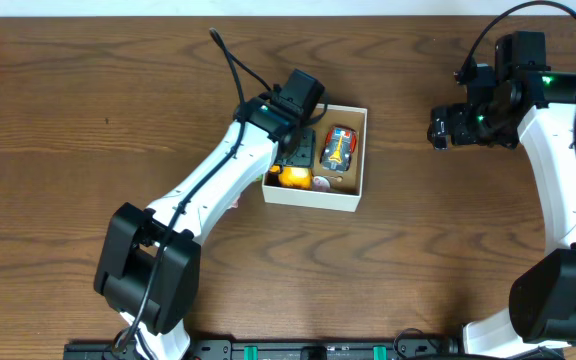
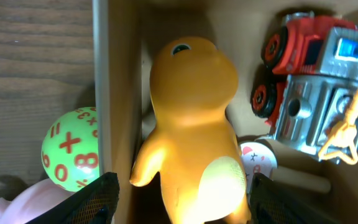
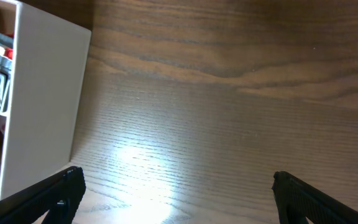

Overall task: Pack container
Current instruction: 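Lower the dinosaur into the box's left side and open the left gripper, then move the left gripper to the pink-and-white duck toy and grasp it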

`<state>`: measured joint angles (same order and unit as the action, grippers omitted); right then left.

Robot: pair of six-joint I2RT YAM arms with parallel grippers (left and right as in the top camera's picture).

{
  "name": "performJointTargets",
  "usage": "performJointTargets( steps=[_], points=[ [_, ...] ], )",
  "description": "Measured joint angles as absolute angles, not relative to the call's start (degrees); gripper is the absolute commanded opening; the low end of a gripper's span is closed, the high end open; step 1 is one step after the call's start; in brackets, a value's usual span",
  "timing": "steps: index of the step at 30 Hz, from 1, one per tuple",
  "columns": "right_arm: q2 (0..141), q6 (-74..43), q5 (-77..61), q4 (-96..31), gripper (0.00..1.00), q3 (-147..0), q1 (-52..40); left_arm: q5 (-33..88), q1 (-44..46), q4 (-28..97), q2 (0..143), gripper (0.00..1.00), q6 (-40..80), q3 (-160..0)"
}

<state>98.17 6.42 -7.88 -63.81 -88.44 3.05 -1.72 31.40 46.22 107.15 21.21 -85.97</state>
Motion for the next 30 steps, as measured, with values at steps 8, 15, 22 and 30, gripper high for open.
performJointTargets(
  steps=[8, 15, 22, 30],
  points=[
    [98.2, 6.4, -7.9, -63.8, 0.99, -88.4, 3.0, -5.9, 29.3, 48.9, 100.0, 0.69, 20.8, -86.0],
    [98.2, 6.4, -7.9, -63.8, 0.99, -88.4, 3.0, -10.5, 25.3, 55.9, 90.4, 0.69, 19.2, -87.8],
    [98.2, 6.4, -7.9, -63.8, 0.99, -88.4, 3.0, -12.3, 18.5, 65.5, 90.2, 0.68, 18.0, -85.3],
    [98.2, 6.4, -7.9, -63.8, 0.99, -88.4, 3.0, -9.2, 10.4, 61.9, 90.4, 0.69, 16.1, -76.0]
  ],
)
